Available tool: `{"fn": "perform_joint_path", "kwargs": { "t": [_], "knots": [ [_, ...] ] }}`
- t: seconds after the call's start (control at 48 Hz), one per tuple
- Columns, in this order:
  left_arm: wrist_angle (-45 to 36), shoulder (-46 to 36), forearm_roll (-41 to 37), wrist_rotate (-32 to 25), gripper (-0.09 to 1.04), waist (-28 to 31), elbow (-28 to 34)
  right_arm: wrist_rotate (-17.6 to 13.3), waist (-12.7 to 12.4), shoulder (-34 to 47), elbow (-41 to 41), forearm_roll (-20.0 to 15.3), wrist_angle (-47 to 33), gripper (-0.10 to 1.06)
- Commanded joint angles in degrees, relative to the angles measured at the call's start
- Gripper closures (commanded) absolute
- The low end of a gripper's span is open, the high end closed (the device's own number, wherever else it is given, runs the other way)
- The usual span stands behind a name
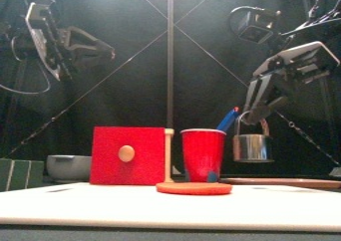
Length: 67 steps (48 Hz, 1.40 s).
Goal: Get the cutter from the drawer then cut the dough then place the extra dough in the bowl
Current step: Shut the drawer
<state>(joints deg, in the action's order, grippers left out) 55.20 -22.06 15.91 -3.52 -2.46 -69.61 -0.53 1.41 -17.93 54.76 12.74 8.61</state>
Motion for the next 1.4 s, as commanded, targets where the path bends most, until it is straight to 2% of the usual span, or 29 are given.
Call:
{"fn": "perform_joint_path", "kwargs": {
  "t": [0.021, 0.229, 0.396, 0.854, 1.083, 1.229, 1.396],
  "knots": [
    [0.3, 1.5, -0.5, -0.1, 0.35, 1.6, 3.0, -0.3, -0.1, 0.8, -0.7, -1.0, -0.6, 0.56],
    [0.3, 4.2, -1.8, -0.1, 0.35, 6.3, 5.0, -0.3, 0.0, 2.6, -2.4, -3.1, -0.6, 0.54],
    [0.2, 6.0, -3.3, -0.1, 0.34, 9.6, 7.0, -0.8, -0.2, 3.9, -2.9, -7.9, -0.4, 0.48],
    [-4.2, 12.1, -9.0, -0.1, 0.34, 13.0, 12.7, -1.1, 0.1, 4.3, -4.1, -9.8, -0.3, 0.25],
    [-7.2, 12.4, -10.5, 0.0, 0.34, 16.5, 15.6, -0.9, 0.6, 4.5, -6.8, -10.3, -0.5, 0.23],
    [-12.8, 11.7, -10.4, 0.0, 0.34, 20.2, 17.8, -0.9, 1.1, 5.3, -9.8, -11.0, -0.6, 0.23],
    [-27.3, 11.4, -10.8, 0.0, 0.34, 27.4, 22.8, -0.7, 2.5, 7.5, -13.8, -12.0, -0.6, 0.27]
  ]
}}
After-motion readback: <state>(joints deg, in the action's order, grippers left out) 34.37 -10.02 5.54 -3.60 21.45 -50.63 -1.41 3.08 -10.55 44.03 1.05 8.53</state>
